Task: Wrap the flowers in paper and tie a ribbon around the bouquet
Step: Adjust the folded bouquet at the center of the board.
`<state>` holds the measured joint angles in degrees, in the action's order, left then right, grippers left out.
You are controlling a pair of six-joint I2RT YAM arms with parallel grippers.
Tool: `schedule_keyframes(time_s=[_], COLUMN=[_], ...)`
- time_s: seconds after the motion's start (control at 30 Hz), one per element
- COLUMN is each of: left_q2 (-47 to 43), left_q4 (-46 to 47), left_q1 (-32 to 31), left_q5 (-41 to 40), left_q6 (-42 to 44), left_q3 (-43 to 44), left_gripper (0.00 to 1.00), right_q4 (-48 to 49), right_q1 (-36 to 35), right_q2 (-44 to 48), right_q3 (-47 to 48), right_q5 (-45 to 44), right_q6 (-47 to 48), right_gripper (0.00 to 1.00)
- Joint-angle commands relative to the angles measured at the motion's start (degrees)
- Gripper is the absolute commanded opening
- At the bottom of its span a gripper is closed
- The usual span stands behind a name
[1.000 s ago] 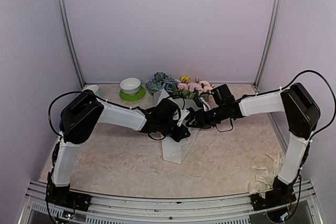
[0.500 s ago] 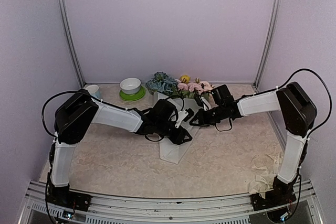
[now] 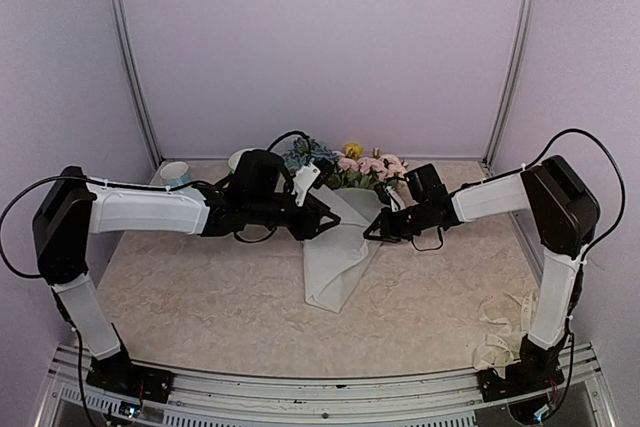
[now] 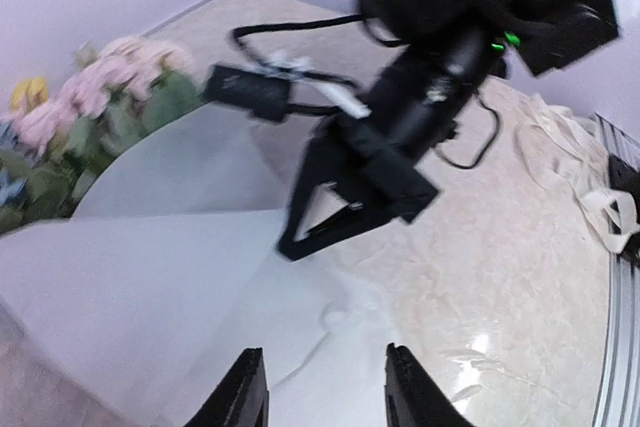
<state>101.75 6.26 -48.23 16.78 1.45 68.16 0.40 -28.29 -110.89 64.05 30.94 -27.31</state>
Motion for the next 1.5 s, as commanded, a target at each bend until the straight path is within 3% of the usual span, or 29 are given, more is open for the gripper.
schedule_keyframes(time_s=[0.0, 0.17, 0.37, 0.53, 0.63, 0.73, 0.8, 0.87, 1.1, 1.47], left_q2=[-2.9, -1.4, 9.2, 12.5, 14.3, 16.1, 16.7, 17.3, 22.1, 36.8], left_q4=[1.6, 15.4, 25.6, 27.2, 25.5, 23.7, 23.6, 23.0, 20.0, 13.9], left_q1=[7.4, 13.5, 17.2, 15.7, 14.9, 14.8, 14.8, 14.6, 11.6, 10.4], left_q5=[-2.8, 4.7, 16.2, 18.9, 18.7, 18.8, 18.4, 18.2, 14.7, 6.6], left_q6=[-8.6, -20.7, -31.3, -31.9, -31.7, -31.7, -31.8, -31.4, -25.9, -24.5], left_q3=[-6.4, -11.5, -5.8, -2.0, 0.8, 3.8, 4.7, 6.1, 16.2, 34.9], left_gripper=[0.47, 0.66, 0.75, 0.76, 0.64, 0.37, 0.14, 0.01, 0.00, 0.00], right_q4=[0.7, 0.1, -0.3, -0.4, -0.4, -0.6, -0.7, -0.8, -0.7, -1.2], right_q1=[0.3, 0.3, 0.3, 0.3, 0.3, 0.3, 0.3, 0.2, 0.2, -0.3], right_q2=[-0.4, -0.2, 0.3, 0.6, 0.5, 0.6, 0.8, 0.8, 0.4, 0.7], right_q3=[0.2, 0.1, -0.1, -0.2, -0.1, 0.0, -0.1, -0.2, 0.1, -0.2], right_q5=[0.8, 0.8, 0.5, 0.2, 0.4, 0.4, 0.3, 0.3, 0.9, 1.6], right_q6=[-0.2, 0.0, 0.2, 0.2, 0.2, 0.4, 0.5, 0.7, 0.7, 0.7], right_gripper=[0.00, 0.00, 0.00, 0.00, 0.00, 0.00, 0.00, 0.00, 0.00, 0.00])
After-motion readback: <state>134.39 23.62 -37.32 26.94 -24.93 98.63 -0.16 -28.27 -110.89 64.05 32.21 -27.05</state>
